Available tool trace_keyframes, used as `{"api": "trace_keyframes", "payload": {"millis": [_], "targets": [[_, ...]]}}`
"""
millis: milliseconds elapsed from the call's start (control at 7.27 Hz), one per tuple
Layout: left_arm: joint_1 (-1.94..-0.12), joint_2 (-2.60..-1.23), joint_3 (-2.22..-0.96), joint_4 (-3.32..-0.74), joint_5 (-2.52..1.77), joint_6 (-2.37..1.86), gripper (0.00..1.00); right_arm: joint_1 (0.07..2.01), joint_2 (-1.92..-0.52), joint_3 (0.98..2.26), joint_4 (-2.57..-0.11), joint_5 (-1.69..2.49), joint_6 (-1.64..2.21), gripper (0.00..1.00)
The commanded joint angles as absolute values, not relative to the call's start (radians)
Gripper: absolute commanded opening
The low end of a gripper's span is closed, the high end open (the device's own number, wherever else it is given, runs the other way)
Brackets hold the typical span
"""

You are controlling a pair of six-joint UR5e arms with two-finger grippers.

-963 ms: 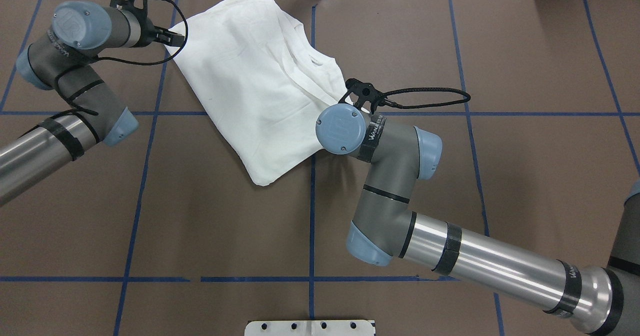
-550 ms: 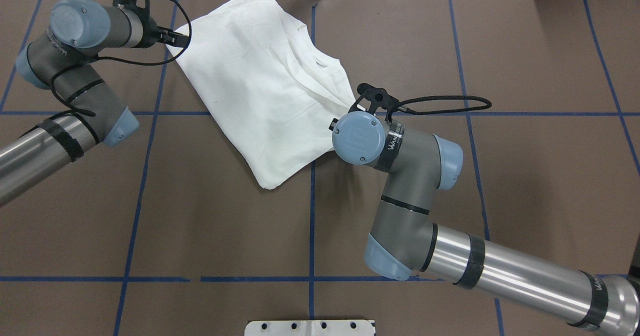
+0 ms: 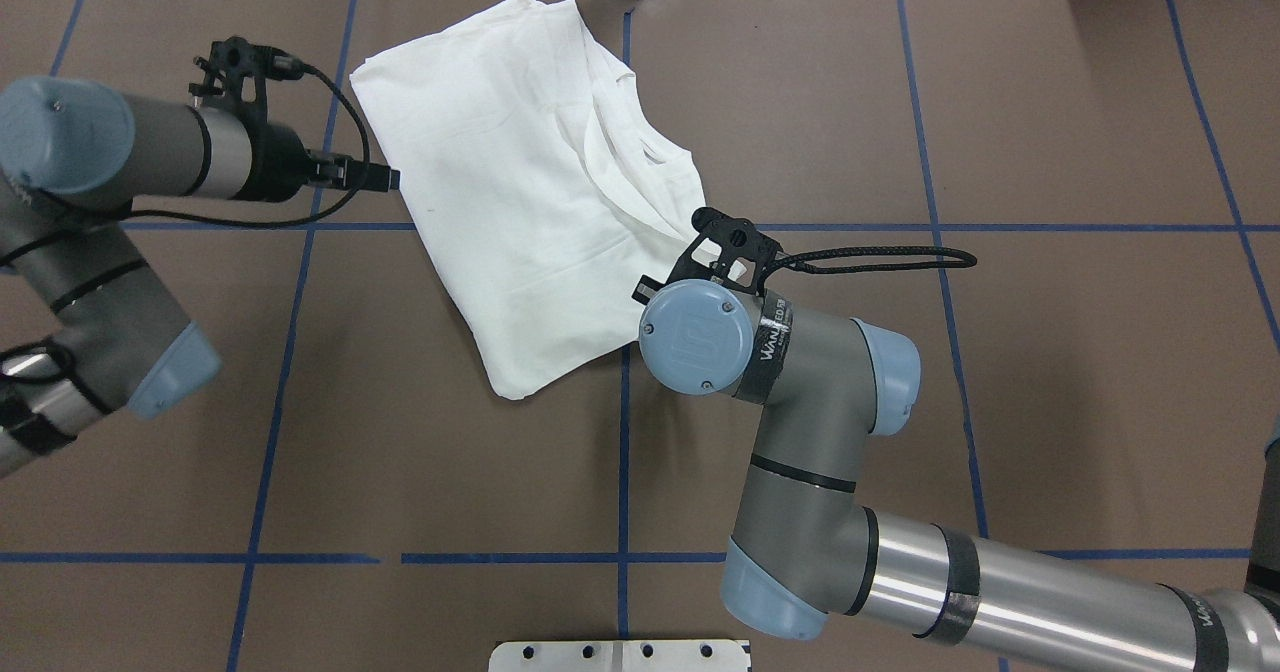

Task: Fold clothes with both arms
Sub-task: 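Move the left gripper to the shirt's near edge beside the right gripper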

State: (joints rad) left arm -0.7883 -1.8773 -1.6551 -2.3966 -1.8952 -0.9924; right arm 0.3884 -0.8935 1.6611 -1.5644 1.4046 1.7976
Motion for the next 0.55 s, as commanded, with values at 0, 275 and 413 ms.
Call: {"api": "trace_keyframes", "payload": {"millis": [0,275,413], "targets": [[-0.585,-1.731,-1.871,-2.339,-1.752,-1.295,1.0,0.387,-0.893,1.663,-1.566,1.404,1.798,0.0],[-0.432,-1.8,-1.832,-2.245,-1.564,-1.522,0.94,0.387,-0.893,1.663,-1.566,1.404,1.798,0.0],[-0.389,-1.889,-1.8,-2.138,-1.518,-1.642,0.84,0.387,-0.893,1.663,-1.566,1.404,1.798,0.0]]}}
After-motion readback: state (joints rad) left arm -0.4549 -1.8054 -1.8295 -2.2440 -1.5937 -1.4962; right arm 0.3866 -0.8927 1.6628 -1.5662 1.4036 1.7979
